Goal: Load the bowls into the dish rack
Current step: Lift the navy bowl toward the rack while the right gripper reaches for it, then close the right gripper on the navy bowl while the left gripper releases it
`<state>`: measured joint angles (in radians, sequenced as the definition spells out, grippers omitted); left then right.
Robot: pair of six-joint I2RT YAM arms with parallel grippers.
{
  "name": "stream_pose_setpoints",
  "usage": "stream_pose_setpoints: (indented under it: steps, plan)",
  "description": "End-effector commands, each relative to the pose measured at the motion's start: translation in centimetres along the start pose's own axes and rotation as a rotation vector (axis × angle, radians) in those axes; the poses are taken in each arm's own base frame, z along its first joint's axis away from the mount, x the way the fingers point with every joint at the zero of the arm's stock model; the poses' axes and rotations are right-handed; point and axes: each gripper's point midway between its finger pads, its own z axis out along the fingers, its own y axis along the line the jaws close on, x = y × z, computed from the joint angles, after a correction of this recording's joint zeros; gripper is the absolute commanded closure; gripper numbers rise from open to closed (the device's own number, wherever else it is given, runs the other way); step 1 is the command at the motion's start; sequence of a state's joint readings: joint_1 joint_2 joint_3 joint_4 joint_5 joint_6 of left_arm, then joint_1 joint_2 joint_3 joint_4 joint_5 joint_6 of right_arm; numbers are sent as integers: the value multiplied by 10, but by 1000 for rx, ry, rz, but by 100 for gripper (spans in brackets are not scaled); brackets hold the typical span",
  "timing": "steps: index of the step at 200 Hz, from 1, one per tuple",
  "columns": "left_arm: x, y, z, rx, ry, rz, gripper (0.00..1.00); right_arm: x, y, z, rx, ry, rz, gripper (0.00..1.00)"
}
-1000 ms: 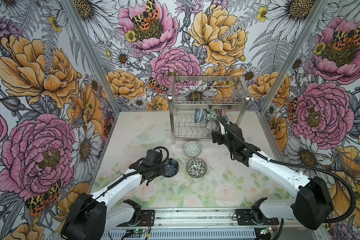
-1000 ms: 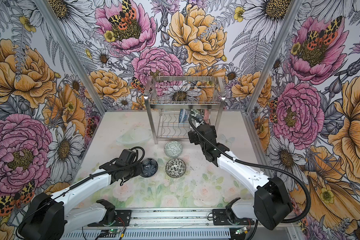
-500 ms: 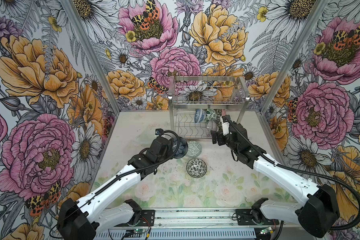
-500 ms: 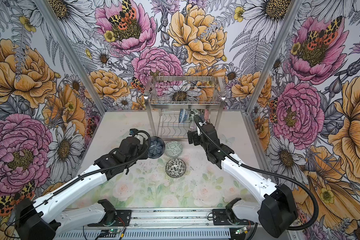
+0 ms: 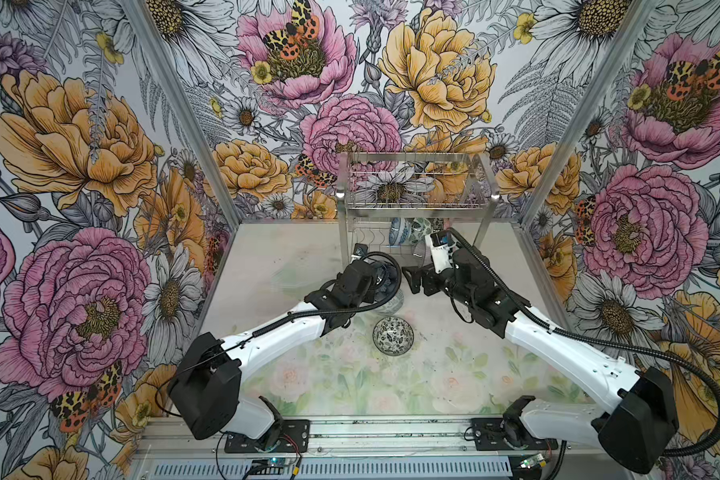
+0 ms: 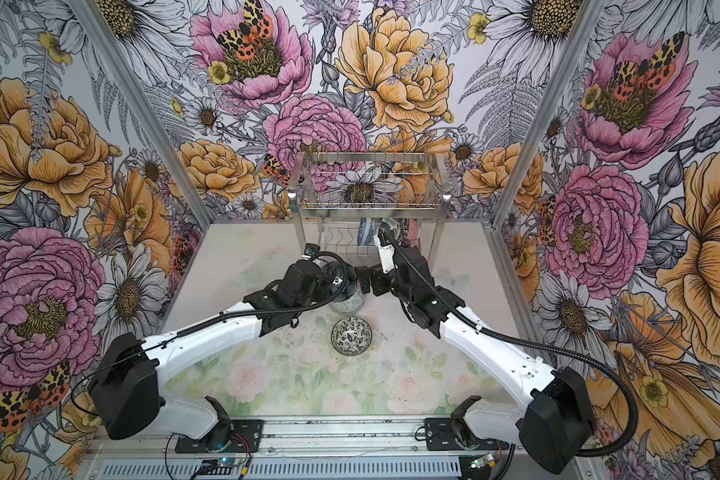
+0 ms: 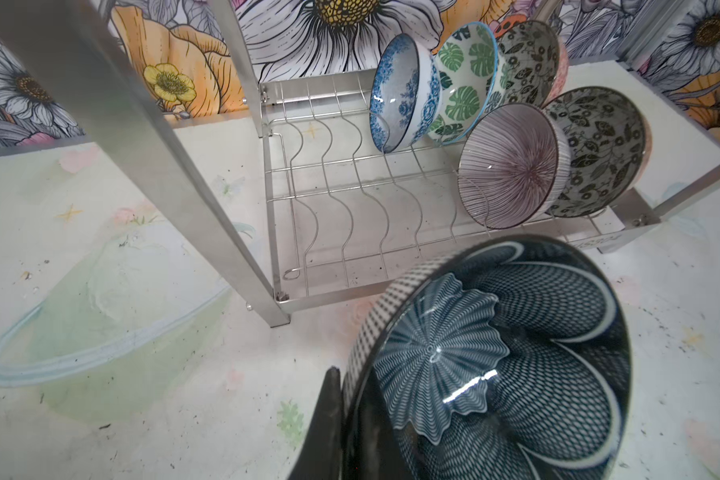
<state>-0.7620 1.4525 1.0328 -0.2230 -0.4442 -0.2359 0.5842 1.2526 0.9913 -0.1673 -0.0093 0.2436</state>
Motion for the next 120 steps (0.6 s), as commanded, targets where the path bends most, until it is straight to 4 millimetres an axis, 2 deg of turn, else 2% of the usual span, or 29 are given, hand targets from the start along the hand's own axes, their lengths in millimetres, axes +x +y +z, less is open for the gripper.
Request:
stream_pose_setpoints:
  steps: [1,46,67,105,120]
  plan:
    - [-61,-16,-14,66,-181,-53,100,-3,9,13,-32,6,32,4]
    - [-68,-18,-18,89,-209,-57,100,0,8,40,-32,24,67,12]
    - [-69,-18,-20,100,-220,-68,100,-2,8,50,-35,16,90,21]
    - [-67,-17,-20,108,-221,-78,100,-3,15,62,-69,10,125,43]
    - [-67,-17,-21,112,-225,-84,100,-3,16,64,-76,10,133,58]
